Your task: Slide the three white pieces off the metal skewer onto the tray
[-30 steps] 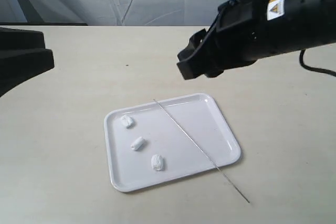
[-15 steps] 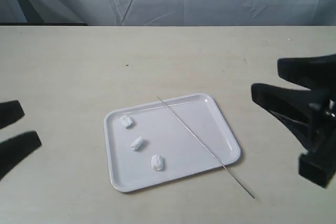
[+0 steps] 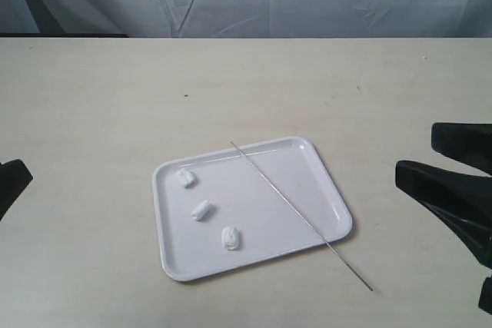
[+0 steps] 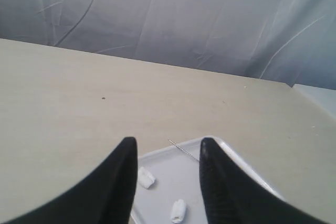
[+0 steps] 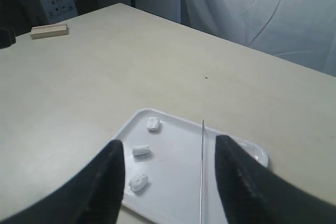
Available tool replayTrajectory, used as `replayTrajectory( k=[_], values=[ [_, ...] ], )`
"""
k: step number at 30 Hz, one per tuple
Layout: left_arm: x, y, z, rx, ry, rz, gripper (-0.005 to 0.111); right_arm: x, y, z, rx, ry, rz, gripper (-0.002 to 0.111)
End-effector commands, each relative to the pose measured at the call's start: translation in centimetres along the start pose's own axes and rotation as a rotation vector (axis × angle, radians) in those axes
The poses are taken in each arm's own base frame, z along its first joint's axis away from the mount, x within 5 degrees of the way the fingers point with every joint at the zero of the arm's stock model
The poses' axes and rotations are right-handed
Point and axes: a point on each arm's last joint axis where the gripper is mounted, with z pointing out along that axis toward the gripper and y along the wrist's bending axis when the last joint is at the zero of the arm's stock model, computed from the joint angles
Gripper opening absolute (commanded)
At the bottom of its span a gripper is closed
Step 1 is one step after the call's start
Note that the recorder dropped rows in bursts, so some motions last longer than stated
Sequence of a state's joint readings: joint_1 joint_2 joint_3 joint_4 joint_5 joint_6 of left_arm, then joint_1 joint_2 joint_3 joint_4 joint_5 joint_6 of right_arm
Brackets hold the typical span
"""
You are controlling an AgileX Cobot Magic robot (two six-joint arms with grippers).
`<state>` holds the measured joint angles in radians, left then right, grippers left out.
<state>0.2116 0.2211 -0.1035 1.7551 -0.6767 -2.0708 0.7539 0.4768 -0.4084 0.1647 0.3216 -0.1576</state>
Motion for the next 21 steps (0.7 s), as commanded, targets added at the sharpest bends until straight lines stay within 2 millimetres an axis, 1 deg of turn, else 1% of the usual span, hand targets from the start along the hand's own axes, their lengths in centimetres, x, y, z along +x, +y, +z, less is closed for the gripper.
replayTrajectory(
  k=[1,5,8,11,14,16,18,21],
  values=[
    [0.0,0.0,0.0,0.004,-0.007,-0.019,0.038,-0.2,0.0,-0.6,0.007,-0.035,0.004,0.05],
    [0.1,-0.1,0.0,0.006,-0.006,-0.019,0.038,-0.2,-0.6,-1.0,0.062,-0.058,0.018,0.05],
    [0.1,-0.1,0.0,0.006,-0.006,-0.019,0.038,-0.3,-1.3,-1.5,0.141,-0.075,0.032,0.05],
    [0.1,-0.1,0.0,0.006,-0.006,-0.019,0.038,-0.5,-2.3,-2.3,0.28,-0.118,0.023,0.05],
    [0.1,-0.1,0.0,0.006,-0.006,-0.019,0.038,0.0,-3.2,-3.4,0.42,-0.153,0.136,0.05],
    [0.1,-0.1,0.0,0.006,-0.006,-0.019,0.038,1.1,-3.5,-4.0,0.52,-0.191,0.223,0.05],
    [0.1,-0.1,0.0,0.006,-0.006,-0.019,0.038,2.8,-3.7,-4.5,0.633,-0.213,0.261,0.05],
    [0.1,-0.1,0.0,0.006,-0.006,-0.019,0.038,5.6,-3.9,-4.6,0.759,-0.225,0.293,0.05]
  ],
)
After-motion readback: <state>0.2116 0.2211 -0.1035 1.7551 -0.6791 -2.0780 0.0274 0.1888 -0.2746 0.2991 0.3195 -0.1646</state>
